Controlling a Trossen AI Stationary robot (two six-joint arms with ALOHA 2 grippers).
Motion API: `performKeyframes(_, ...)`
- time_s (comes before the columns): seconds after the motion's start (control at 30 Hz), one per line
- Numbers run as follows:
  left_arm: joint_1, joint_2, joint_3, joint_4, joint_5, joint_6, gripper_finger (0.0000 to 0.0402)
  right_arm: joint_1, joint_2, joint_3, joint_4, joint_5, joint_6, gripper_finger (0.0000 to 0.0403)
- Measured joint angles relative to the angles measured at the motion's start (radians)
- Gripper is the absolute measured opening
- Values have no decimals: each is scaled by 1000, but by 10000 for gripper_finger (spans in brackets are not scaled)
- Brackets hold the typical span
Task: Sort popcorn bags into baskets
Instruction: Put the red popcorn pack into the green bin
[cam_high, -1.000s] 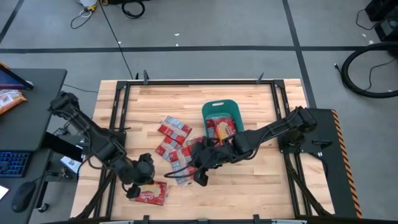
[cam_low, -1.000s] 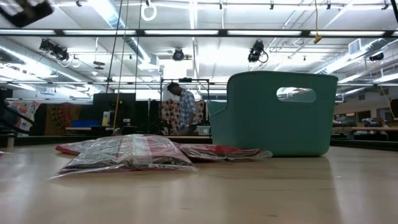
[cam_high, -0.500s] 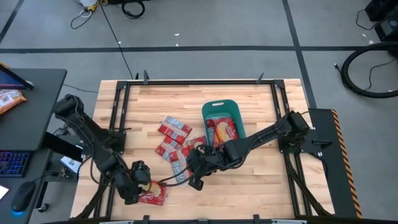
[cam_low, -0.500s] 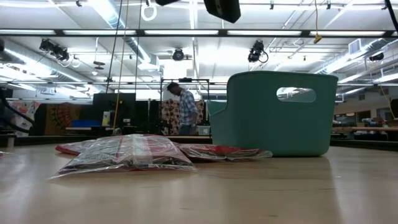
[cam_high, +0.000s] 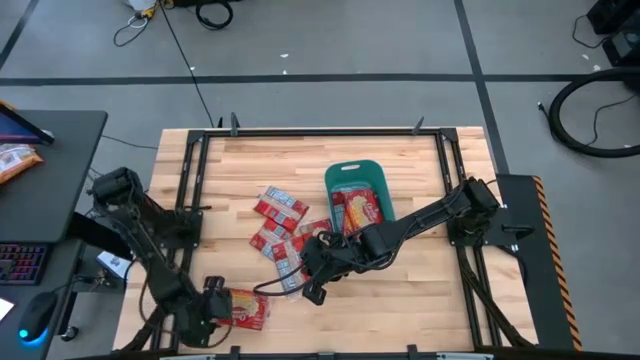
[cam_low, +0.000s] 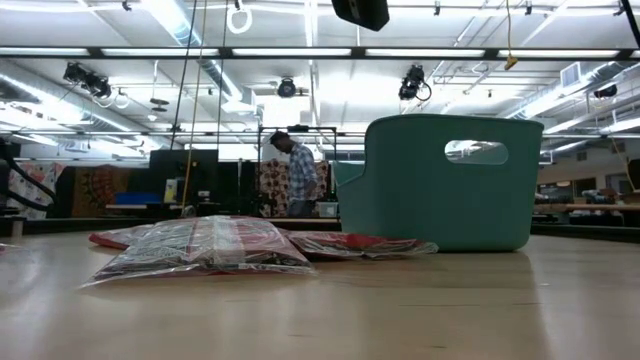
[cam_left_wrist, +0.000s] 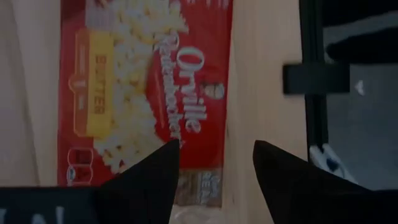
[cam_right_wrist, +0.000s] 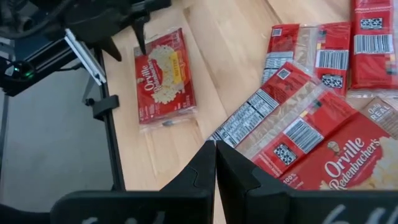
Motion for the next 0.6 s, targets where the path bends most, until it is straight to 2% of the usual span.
performKeyframes(0.17, -51, 82, 107, -128, -91, 22, 206, 2, 0, 0, 9, -1, 13, 18)
performKeyframes(0.27, -64, 129, 142, -226, -108, 22, 206, 1, 0, 0, 18, -1, 13, 18)
performKeyframes(0.6, -93, 185, 179, -235, -119, -10, 204, 1, 0, 0, 34, -19, 13, 18)
